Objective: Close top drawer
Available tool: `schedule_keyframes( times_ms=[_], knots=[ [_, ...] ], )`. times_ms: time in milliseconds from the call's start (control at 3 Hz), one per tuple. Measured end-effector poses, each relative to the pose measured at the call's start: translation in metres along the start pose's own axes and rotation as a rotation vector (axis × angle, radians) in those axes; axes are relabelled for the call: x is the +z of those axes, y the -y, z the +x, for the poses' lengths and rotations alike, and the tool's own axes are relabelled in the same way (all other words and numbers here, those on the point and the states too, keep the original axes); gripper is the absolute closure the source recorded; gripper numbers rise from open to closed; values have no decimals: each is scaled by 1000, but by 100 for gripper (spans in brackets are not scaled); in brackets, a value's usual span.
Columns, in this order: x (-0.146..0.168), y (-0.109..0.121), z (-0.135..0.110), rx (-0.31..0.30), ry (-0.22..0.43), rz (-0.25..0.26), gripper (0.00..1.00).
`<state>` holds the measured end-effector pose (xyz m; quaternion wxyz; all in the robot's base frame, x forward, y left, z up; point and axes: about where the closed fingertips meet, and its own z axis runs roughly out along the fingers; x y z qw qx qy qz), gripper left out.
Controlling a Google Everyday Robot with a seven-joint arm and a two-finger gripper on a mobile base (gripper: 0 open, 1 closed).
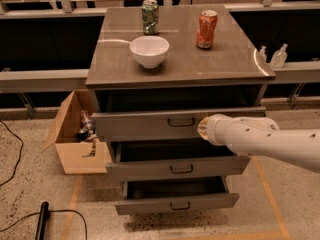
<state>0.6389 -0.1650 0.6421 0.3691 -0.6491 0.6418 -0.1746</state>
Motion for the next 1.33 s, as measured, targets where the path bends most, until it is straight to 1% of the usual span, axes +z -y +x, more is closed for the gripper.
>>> schedule_keyframes(
  times_ms=[333, 667, 1000, 1333],
  knots=[
    [6, 6, 7, 5, -19, 3, 100],
    [-8, -2, 13, 30, -29, -34, 100],
    [-46, -24, 20, 82, -30, -116, 100],
    [-63, -51, 39, 120, -52, -192, 82]
  ],
)
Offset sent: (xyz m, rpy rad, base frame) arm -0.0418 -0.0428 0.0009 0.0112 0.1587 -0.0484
